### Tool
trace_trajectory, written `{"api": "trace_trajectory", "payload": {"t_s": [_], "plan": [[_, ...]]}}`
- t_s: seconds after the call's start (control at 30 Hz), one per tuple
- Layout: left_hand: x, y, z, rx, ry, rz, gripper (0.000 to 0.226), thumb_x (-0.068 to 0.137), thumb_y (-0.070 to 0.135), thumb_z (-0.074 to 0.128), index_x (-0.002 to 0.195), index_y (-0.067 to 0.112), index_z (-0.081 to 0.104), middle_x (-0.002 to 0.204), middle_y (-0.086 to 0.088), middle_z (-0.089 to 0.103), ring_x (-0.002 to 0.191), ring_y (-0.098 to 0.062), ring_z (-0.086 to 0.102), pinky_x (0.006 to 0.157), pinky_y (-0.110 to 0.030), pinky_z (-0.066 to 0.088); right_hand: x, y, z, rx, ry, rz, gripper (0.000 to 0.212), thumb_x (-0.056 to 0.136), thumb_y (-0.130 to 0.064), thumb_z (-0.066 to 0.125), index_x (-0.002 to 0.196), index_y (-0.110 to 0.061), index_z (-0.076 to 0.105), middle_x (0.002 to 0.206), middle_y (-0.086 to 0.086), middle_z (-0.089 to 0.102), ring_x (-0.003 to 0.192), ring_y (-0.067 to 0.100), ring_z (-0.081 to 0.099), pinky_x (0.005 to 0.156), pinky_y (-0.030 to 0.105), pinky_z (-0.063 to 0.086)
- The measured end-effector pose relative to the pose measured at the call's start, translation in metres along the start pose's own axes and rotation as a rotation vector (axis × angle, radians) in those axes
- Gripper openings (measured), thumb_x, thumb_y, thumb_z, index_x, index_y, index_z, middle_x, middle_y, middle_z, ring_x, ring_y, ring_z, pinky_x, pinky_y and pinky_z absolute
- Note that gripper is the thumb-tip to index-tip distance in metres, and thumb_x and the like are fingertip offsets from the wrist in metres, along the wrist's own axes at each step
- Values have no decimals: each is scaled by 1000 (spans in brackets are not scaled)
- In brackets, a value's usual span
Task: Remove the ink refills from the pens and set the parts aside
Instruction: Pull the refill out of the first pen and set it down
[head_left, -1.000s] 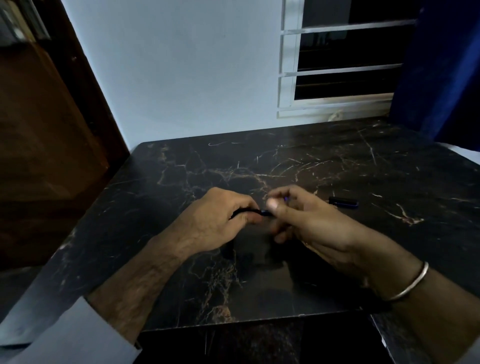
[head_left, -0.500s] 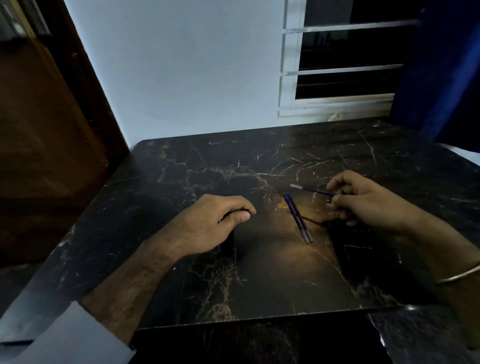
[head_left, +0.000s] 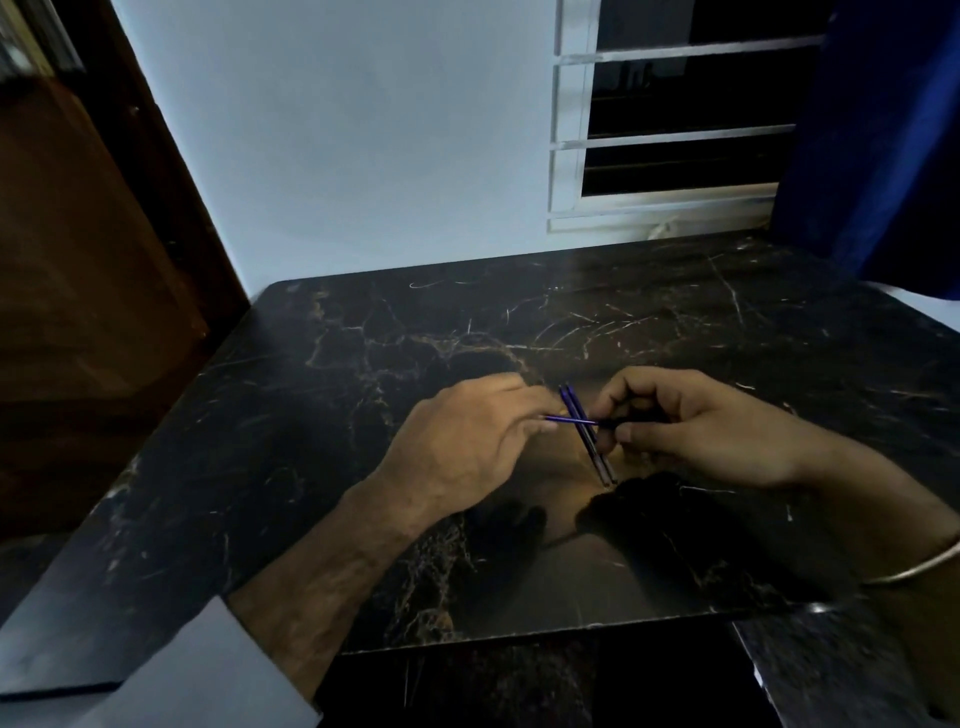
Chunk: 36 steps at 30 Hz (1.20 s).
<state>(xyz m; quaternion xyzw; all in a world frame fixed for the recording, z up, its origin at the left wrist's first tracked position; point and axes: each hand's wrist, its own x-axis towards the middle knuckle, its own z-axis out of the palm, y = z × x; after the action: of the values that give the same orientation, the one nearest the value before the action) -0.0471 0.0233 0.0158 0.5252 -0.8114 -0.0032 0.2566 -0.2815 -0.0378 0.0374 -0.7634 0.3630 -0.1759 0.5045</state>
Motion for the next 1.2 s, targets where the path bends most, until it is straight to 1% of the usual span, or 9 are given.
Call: {"api": "trace_trajectory", "payload": {"t_s": [0.1,0.27,0.43,0.57,0.63,0.73,0.9,1.07,1.2], "plan": [[-4,-4,-2,-68,40,-22,24,101,41,46,109,33,67,85,15,58,73,-5,55,61,-29,49,-8,0,-5,-188,79,-19,26,94,0,55,103,-21,67,93,4,73,87,14,69,75,29,57],[-14,-16,-10,-105,-15,-156,28,99,48,42,100,32,65,81,10,59,75,-7,58,65,-39,52,-14,4,-23,-479,504,66,16,92,-16,58,84,-30,60,90,-3,63,77,10,60,58,24,43],[-6,-10,-8,-153,-80,-129,26,99,47,43,99,33,65,83,10,60,76,-9,59,67,-43,54,-13,-4,0,-564,267,-325,32,80,-32,66,112,-35,65,105,-17,57,97,1,57,73,15,45],[0,-4,-3,-165,-112,-98,22,99,49,45,108,40,63,85,13,56,77,-3,55,65,-30,49,-7,-3,6,-580,323,-414,19,80,-22,74,98,-28,75,94,-12,66,88,5,63,73,22,51],[-1,-6,-2,-139,-114,-134,34,96,52,48,128,42,55,91,16,52,80,-1,53,67,-26,48,-6,5,0,-638,389,-367,17,82,-21,71,97,-28,73,91,-13,65,85,3,62,70,21,51],[-8,-13,-2,-136,-93,-228,52,97,45,55,144,41,34,96,14,54,81,-4,55,73,-32,52,-8,19,-35,-545,613,28,16,87,-21,66,93,-36,63,92,-16,58,82,0,56,62,19,42],[-12,-14,-1,-138,-148,-279,27,103,29,47,129,29,40,92,1,67,80,-16,66,73,-47,57,-1,35,-66,-486,575,528,4,90,-22,66,89,-25,65,91,1,61,76,13,56,55,29,40],[-9,-12,1,-53,-198,-250,12,103,31,47,114,30,50,94,5,68,84,-14,66,73,-45,58,3,24,-43,-523,631,360,12,88,-26,68,99,-30,63,98,-2,62,82,10,58,65,28,47],[-8,-14,3,-9,-153,-236,19,101,36,49,118,35,59,108,13,68,96,-9,62,83,-42,55,21,5,9,-514,344,162,18,85,-27,72,82,-40,60,89,-14,62,82,1,58,61,17,42]]}}
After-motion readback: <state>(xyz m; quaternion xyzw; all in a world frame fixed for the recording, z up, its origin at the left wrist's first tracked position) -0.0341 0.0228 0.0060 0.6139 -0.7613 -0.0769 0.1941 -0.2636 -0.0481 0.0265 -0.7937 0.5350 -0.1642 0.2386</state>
